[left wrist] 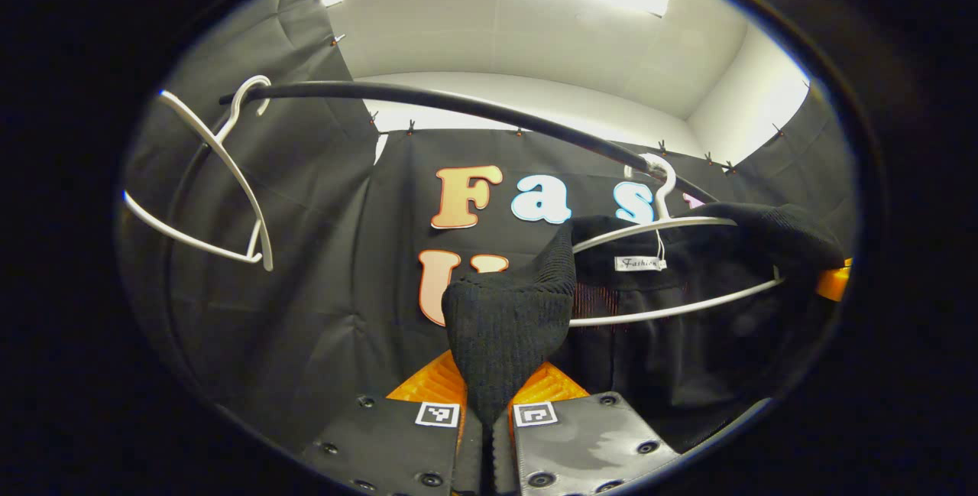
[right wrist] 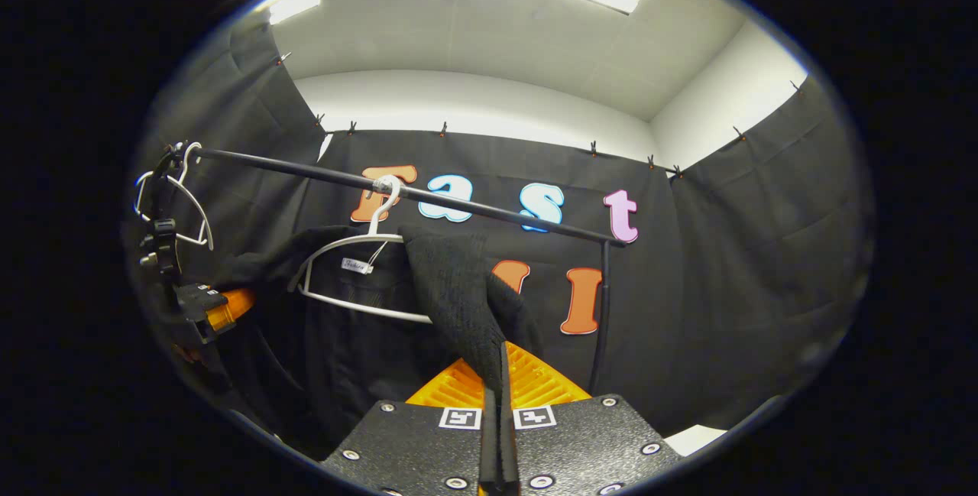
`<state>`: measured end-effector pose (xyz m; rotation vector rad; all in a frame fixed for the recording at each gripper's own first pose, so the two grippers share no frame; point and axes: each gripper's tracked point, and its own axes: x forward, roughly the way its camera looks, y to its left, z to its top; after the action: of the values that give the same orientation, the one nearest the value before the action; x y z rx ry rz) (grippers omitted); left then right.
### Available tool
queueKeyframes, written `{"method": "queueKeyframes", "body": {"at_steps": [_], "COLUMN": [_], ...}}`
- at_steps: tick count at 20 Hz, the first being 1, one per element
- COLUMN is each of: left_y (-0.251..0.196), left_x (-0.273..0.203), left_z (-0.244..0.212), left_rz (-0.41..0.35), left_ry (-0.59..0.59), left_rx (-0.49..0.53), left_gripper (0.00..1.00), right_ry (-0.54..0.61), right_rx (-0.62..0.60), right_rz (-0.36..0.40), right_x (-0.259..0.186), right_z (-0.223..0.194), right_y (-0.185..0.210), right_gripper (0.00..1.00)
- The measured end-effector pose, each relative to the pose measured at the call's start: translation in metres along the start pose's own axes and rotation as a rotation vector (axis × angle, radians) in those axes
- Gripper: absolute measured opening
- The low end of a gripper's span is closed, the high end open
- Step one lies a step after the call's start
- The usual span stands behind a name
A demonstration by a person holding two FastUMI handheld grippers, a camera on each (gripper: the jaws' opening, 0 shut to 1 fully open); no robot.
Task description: Grasp the clothes on the hanger with both hands and then place them into the laundry hamper below.
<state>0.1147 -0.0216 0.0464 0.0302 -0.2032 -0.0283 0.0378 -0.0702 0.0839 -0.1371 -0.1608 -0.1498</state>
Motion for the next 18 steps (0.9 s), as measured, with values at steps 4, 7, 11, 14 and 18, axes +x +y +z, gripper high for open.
{"method": "queueKeyframes", "body": {"at_steps": [4, 7, 11, 14, 18], "left_y": [-0.005, -0.004, 0.006, 0.015, 0.024], "left_x": [0.005, 0.007, 0.011, 0.012, 0.031], "left_z": [0.011, 0.015, 0.023, 0.030, 0.039], "left_rz": [-0.021, -0.045, -0.033, -0.012, -0.005], "left_ry": [0.004, 0.027, 0.023, 0.014, 0.007], "left_rx": [-0.021, -0.040, -0.047, -0.053, -0.014], "left_gripper": [0.12, 0.12, 0.12, 0.12, 0.11], "right_ry": [-0.049, -0.083, -0.081, -0.044, -0.013], "right_rx": [0.008, -0.038, -0.073, -0.049, -0.059], "right_rz": [-0.019, -0.054, -0.056, -0.052, -0.060], "right_x": [0.017, 0.034, 0.068, 0.095, 0.122], "right_z": [0.034, 0.061, 0.075, 0.062, 0.046], "right_y": [-0.019, -0.048, -0.065, -0.075, -0.083], "right_gripper": [0.01, 0.01, 0.01, 0.01, 0.01]}}
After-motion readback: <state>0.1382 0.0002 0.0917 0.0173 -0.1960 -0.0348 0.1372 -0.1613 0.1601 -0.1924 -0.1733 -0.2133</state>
